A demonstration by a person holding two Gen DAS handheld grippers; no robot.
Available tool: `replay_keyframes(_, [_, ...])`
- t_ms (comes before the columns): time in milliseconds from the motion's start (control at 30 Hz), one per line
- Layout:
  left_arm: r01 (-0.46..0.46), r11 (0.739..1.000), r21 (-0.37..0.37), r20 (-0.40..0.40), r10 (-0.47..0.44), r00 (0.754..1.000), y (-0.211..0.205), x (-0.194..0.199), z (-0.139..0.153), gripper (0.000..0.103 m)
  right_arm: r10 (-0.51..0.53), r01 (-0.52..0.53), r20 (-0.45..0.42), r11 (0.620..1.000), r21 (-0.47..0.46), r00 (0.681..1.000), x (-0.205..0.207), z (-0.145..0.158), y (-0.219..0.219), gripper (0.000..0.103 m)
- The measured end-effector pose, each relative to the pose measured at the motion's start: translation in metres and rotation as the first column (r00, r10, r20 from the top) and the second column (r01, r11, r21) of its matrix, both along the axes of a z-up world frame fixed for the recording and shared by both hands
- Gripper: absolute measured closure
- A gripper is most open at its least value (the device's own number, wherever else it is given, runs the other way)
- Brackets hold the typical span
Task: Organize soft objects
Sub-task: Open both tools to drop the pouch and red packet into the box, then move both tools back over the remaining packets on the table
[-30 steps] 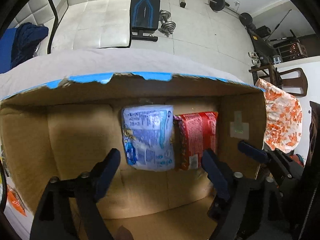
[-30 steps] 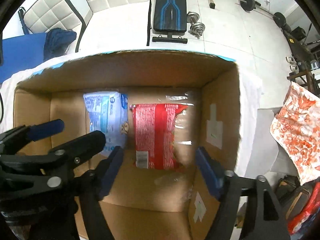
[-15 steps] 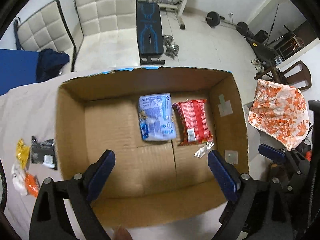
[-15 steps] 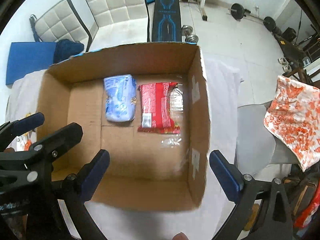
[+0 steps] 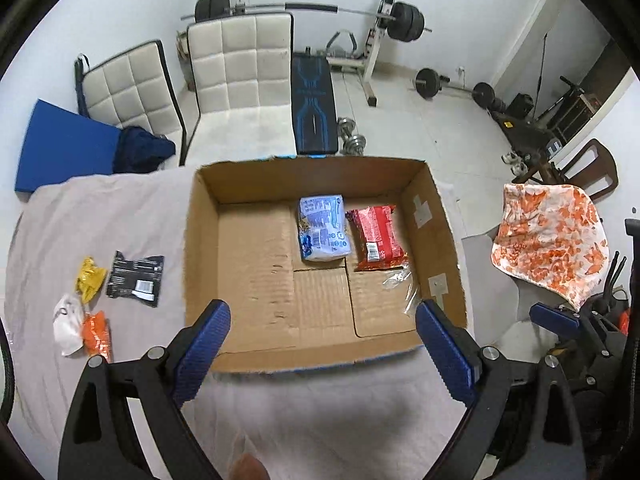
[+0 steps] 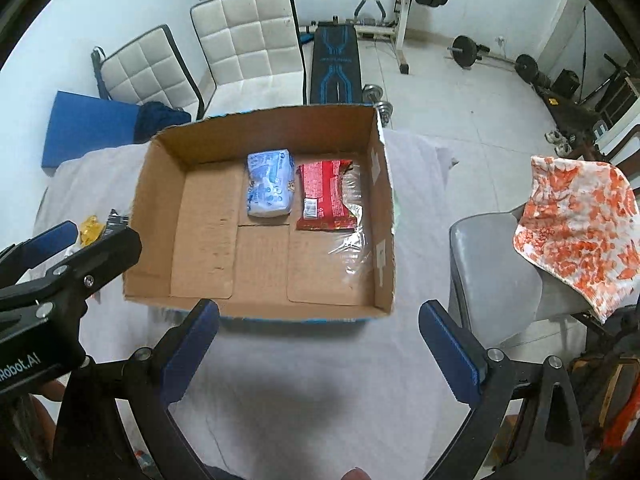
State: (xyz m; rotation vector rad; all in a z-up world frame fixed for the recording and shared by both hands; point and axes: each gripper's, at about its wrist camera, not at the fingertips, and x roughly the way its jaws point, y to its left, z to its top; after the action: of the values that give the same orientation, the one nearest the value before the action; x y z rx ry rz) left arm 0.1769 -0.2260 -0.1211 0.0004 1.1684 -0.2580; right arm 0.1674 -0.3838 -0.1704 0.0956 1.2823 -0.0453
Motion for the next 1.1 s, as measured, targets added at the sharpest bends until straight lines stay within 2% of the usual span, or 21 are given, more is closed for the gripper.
replay_keyframes(300, [-0.007,1.000,-0.019,0.039,0.008,0.999,0.012,-0.032,0.027,0.008,-0.019,0.018,0.060,1.000,0.009,0.998,-0.038,0.040,0.005,0.001])
replay_keyframes(567, [-0.039,0.998,-0.048,0.061,0.042,0.997,0.051,-0.037,0.046,0.008,-0.029,0.026,0.072,0.999,0.038,0.997,-0.038,0.055,0.026,0.001])
replay_keyframes(733, [-0.097,0.995,-0.035,0.054,0.098,0.994,0.111,-0.031,0.056,0.008,0.014,-0.019,0.066,0.997,0.079,0.998,-0.025,0.060,0.077,0.001])
replay_keyframes(867, [-0.183,0.983,0.007,0.051,0.183,0.982,0.181,-0.020,0.054,0.008,0.107,-0.113,0.060,0.988,0.108,0.992,-0.002,0.056,0.141,0.001])
replay_keyframes(967, [-0.254,0.966,0.042,0.008,0.254,0.967,0.238,-0.008,0.038,0.008,0.189,-0.192,0.037,0.973,0.131,0.981,0.017,0.044,0.190,0.001])
replay_keyframes(1100, [-0.338,0.939,0.064,-0.088,0.343,0.935,0.306,0.007,0.004,0.008,0.328,-0.322,-0.017,0.935,0.146,0.945,0.054,0.013,0.271,0.001])
